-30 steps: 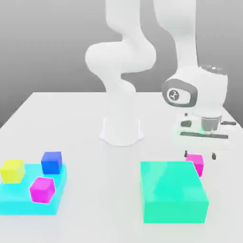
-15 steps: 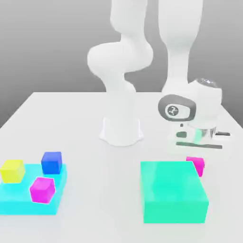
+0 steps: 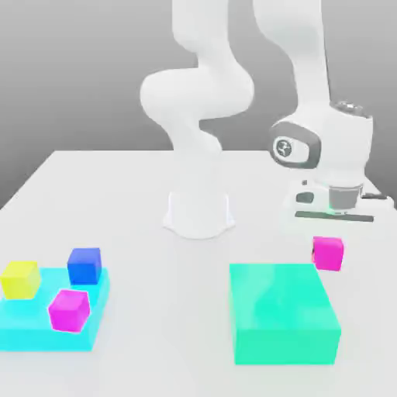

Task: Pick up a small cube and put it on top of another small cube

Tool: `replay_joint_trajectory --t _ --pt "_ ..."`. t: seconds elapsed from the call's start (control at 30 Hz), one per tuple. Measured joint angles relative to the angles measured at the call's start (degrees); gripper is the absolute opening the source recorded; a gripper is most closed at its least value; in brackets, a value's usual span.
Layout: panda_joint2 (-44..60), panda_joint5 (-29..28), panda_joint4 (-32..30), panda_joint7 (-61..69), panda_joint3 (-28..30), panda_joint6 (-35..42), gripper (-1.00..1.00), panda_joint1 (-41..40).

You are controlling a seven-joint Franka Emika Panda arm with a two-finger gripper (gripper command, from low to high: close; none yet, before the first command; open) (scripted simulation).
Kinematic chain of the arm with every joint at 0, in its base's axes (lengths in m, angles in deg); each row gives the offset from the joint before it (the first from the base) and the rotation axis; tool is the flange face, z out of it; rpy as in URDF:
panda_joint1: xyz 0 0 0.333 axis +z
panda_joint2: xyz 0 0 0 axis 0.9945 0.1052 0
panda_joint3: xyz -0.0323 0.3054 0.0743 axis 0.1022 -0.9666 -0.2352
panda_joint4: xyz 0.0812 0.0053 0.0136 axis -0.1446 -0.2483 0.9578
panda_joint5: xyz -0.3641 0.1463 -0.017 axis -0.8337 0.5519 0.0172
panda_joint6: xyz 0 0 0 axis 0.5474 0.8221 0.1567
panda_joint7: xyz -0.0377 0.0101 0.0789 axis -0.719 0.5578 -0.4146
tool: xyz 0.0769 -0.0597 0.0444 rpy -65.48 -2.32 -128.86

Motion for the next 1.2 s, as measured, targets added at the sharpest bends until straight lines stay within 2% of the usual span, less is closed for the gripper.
replay_joint_trajectory --t 0.13,0.27,0.7,0.97,1.2 --pt "-2.84 6.15 -0.64 5.42 1.13 2.52 -1.0 1.5" --pt "-0.91 11.43 1.83 16.55 2.39 6.2 -1.0 1.09" --pt "3.07 26.23 3.31 51.67 -3.09 22.64 -1.0 7.22" --pt "-0.29 25.2 12.81 66.06 5.12 29.49 -1.0 -9.73" --pt "-2.78 16.69 17.38 51.09 13.76 29.3 -1.0 -26.47"
